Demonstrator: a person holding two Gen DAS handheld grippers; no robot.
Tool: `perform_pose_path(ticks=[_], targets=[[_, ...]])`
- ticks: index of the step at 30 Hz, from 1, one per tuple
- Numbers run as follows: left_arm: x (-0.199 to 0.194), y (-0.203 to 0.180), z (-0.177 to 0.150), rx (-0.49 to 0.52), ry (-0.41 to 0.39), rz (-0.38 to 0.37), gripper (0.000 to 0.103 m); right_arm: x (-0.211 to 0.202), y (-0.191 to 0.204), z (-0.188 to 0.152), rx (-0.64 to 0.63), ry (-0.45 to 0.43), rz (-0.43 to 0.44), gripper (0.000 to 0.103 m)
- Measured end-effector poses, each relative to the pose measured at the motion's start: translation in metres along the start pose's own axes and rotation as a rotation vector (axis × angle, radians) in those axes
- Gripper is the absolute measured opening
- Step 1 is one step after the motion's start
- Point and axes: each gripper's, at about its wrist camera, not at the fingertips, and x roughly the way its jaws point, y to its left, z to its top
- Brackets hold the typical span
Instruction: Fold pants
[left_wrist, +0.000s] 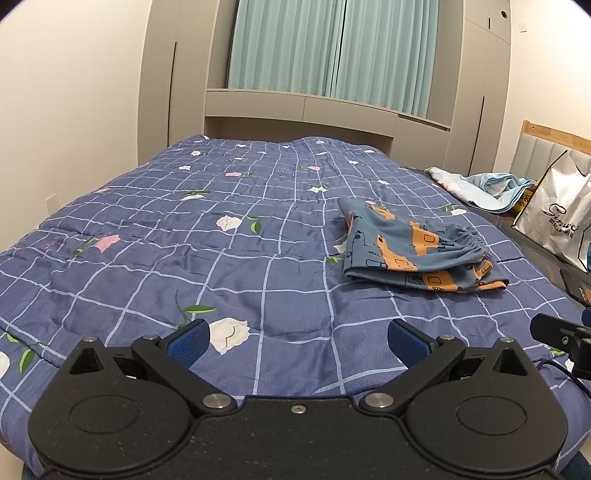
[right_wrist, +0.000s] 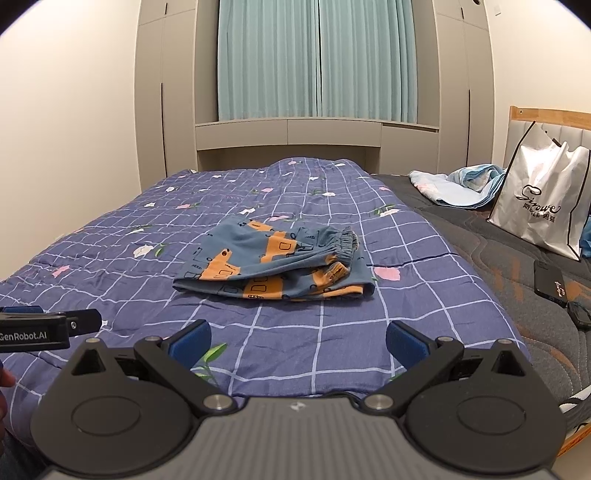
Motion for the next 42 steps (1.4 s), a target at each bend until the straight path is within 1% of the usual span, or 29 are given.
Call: perform_pose_path(ticks=[25, 31, 37, 42], targets=[[0.0001, -0.0005, 0.0, 0.0, 0.002, 0.001, 0.102, -0.0002, -0.0001, 0.0001, -0.001, 0.002, 0.001, 0.103], [-0.0014, -0.0001, -0.0005, -0.006, 0.011, 0.023, 0.102, 0.0004, 0.0004, -0.0017, -0.002, 0.003, 0.003, 0.103], [-0.0003, 0.0016, 0.0007, -0.009, 0.031, 0.028, 0.102, 0.0008, 0.0005, -0.0018, -0.003, 0.004, 0.003, 0.103], [-0.0004, 0.0006, 0.0006, -0.005, 0.033, 0.02, 0.102, 0.0007, 0.0008, -0.0018, -0.003, 0.004, 0.002, 0.103]])
